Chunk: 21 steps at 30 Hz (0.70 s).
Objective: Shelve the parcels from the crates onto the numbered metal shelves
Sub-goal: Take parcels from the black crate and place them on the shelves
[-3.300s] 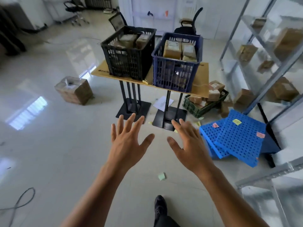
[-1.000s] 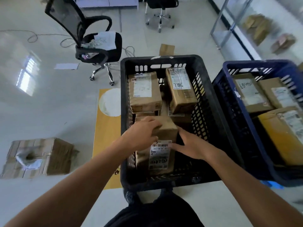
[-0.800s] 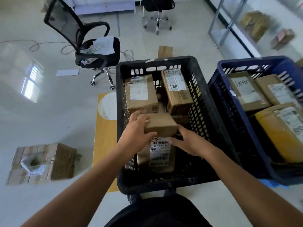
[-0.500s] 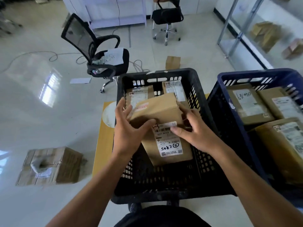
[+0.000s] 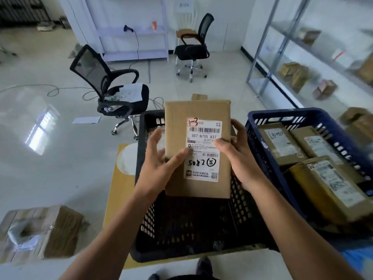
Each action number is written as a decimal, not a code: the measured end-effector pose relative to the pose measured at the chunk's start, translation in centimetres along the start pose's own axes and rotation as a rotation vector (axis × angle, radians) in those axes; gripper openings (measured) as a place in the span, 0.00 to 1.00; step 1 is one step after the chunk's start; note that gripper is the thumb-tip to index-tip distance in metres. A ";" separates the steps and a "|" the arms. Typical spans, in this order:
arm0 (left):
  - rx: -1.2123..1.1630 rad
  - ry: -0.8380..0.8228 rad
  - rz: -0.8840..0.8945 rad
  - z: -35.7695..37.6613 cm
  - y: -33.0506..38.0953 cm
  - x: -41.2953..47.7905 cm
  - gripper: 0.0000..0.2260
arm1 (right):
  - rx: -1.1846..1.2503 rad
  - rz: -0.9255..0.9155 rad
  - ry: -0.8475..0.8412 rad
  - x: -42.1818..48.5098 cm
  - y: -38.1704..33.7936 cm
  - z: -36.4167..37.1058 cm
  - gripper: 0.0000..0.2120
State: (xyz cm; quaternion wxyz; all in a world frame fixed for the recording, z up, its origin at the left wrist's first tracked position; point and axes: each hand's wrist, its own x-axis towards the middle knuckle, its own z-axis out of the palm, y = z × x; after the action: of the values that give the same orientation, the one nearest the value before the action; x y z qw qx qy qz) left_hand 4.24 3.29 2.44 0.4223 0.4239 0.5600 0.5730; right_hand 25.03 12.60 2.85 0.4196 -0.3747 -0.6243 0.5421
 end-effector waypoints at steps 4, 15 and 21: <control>-0.147 -0.273 -0.100 -0.2 -1.8 -1.6 0.36 | 0.035 0.037 0.198 -2.3 -1.9 1.0 0.34; -0.341 -0.462 -0.223 -2.7 -3.9 -4.4 0.36 | -0.332 0.210 0.340 -15.7 -3.3 6.9 0.43; -0.355 -0.570 -0.243 0.7 -1.7 -8.7 0.33 | -0.344 0.173 0.478 -22.9 -4.2 6.7 0.44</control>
State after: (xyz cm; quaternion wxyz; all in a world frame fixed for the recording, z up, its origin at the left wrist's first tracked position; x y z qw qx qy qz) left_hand 7.39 -4.84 0.65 0.6938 0.4170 0.3576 0.4658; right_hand 27.20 -11.52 3.90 0.4374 -0.6088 -0.5562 0.3588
